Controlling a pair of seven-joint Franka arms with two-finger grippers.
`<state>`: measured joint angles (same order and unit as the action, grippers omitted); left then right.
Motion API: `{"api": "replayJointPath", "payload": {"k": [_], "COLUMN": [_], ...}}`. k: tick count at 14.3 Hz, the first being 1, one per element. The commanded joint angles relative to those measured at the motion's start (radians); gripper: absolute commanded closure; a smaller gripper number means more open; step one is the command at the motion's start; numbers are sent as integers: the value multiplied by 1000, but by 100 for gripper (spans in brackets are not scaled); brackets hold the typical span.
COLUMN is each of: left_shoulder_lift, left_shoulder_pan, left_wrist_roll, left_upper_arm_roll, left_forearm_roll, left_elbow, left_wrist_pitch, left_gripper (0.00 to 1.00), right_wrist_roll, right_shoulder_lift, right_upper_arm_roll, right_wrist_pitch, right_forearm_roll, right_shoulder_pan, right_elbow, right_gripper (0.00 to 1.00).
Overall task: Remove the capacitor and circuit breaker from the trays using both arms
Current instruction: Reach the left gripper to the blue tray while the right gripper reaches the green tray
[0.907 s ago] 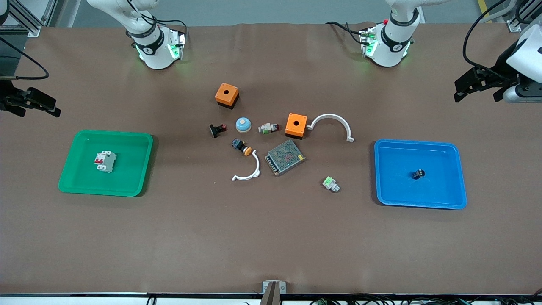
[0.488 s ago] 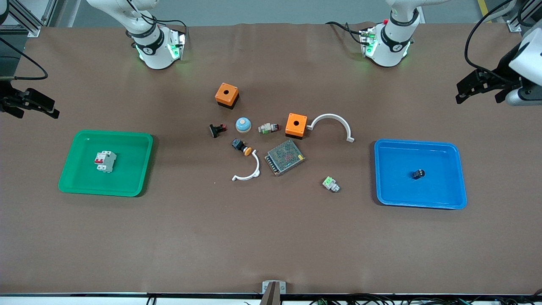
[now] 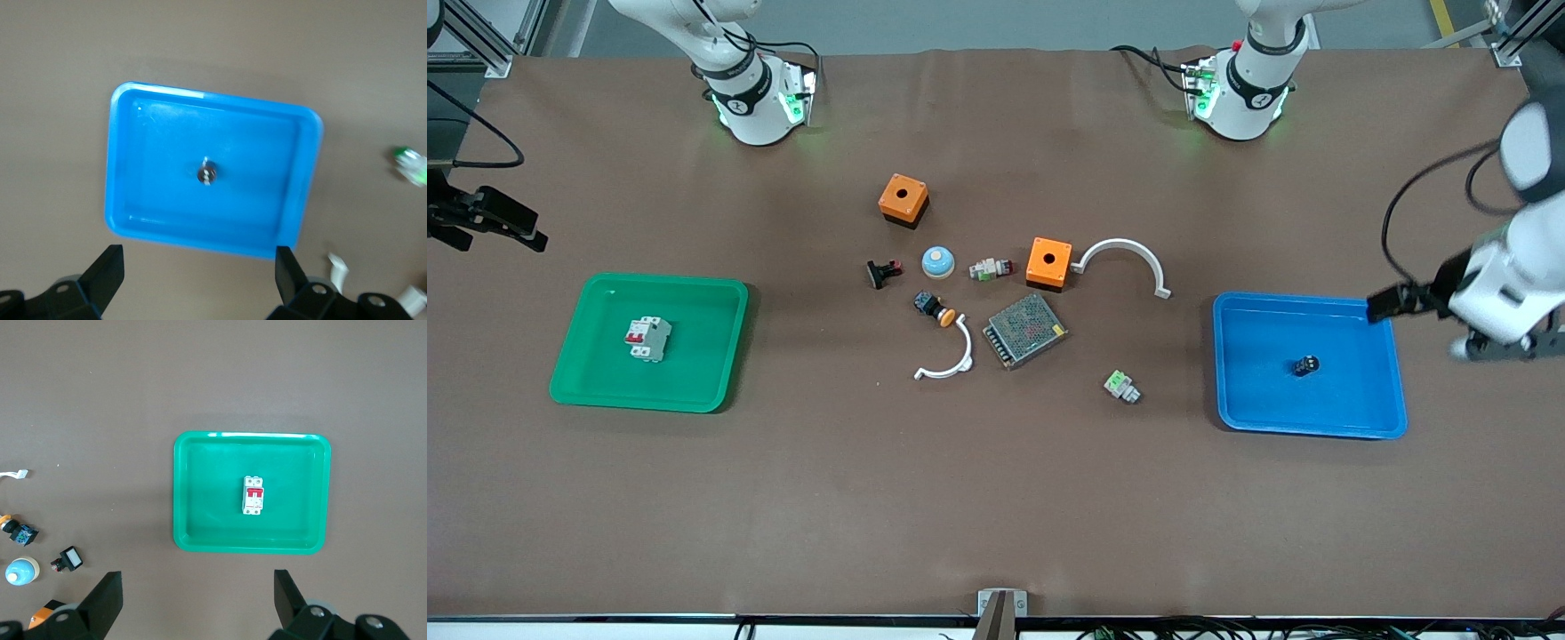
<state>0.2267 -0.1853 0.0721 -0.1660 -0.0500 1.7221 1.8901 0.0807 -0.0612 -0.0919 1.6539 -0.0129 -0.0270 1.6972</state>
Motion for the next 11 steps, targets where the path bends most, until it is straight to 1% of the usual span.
{"api": "replayJointPath", "payload": {"k": [1, 3, 4, 5, 6, 7, 8, 9, 11], "left_shoulder_lift": [89, 164, 190, 213, 230, 250, 267, 279, 307], "left_shoulder_pan": [-26, -26, -28, -29, -31, -31, -31, -31, -30], "left_wrist_roll": [-3, -2, -2, -2, -2, 2, 3, 2, 2], "left_upper_arm_roll": [-4, -6, -6, -4, -4, -4, -4, -6, -4], "left_forearm_roll": [-21, -46, -50, -51, -51, -50, -51, -51, -51], "left_elbow": [63, 79, 97, 118, 135, 145, 145, 148, 152], "left_wrist_pitch": [143, 219, 263, 312, 354, 371, 371, 371, 371], "left_gripper": [0, 0, 1, 2, 3, 7, 8, 12, 22], "right_wrist_roll": [-4, -2, 1, 5, 5, 5, 5, 5, 5], "right_shoulder_lift": [69, 142, 215, 254, 273, 294, 317, 320, 320], "right_upper_arm_roll": [-5, -6, -6, -5, -6, -6, -5, -5, -3], "right_wrist_pitch": [38, 88, 115, 119, 124, 145, 191, 266, 428], "right_forearm_roll": [-1, 7, 5, 1, -1, -1, -2, -4, -10], "right_shoulder_pan": [-24, -62, -86, -105, -108, -108, -111, -116, -116], "right_elbow": [-10, -31, -48, -51, -48, -36, -5, 53, 198], "right_gripper": [0, 0, 0, 0, 0, 0, 0, 0, 0]}}
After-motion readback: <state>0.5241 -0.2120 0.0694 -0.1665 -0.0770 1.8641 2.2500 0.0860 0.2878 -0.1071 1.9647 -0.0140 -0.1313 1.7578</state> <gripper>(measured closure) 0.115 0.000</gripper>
